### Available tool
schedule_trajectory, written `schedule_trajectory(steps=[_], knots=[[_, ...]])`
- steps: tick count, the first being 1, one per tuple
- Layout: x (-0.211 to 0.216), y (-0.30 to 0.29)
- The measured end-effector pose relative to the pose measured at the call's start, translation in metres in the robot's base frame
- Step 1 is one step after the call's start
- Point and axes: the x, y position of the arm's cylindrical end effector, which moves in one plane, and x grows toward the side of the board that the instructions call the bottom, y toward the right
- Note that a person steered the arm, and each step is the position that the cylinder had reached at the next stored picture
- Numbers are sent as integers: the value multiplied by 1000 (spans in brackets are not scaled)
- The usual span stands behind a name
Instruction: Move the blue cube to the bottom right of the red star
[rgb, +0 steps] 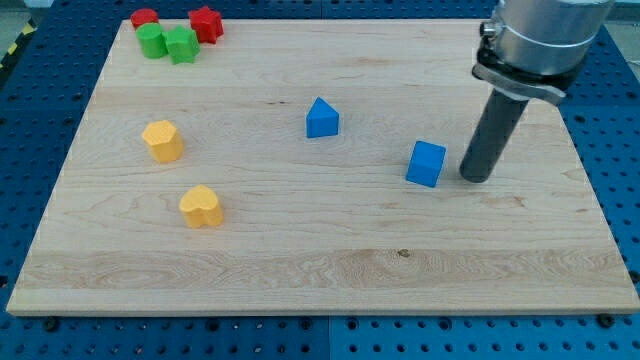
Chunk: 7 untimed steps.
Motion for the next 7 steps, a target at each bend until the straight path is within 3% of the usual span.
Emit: schedule_trajectory(steps=[2, 7], knots=[[-13, -86], [-33, -162]])
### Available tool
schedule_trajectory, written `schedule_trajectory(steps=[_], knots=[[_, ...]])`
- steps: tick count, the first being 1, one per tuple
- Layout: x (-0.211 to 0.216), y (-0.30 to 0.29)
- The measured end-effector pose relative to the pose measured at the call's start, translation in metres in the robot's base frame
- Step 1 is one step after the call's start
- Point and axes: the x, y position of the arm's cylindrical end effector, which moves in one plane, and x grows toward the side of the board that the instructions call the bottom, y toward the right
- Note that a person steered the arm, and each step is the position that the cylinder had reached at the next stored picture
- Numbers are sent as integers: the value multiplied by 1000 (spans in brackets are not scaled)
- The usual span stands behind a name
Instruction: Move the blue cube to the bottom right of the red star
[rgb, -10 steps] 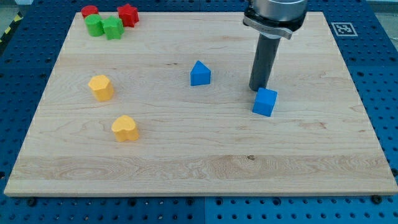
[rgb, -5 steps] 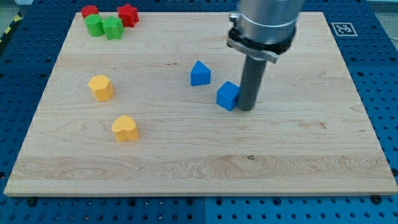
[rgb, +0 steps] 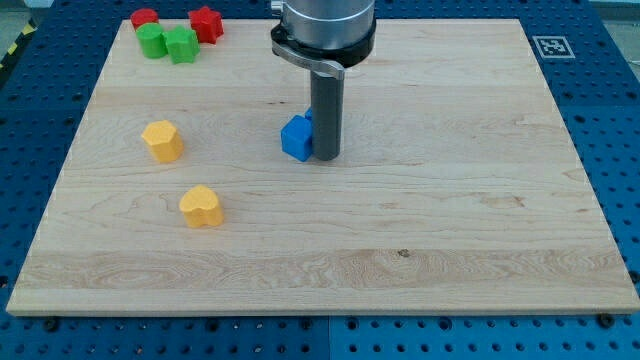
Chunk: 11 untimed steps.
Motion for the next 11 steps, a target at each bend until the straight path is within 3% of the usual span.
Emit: schedule_trajectory(steps=[3, 5, 9, 10, 11], knots=[[-23, -38], [-37, -94], [-140, -139], [-135, -141], [-104, -140]])
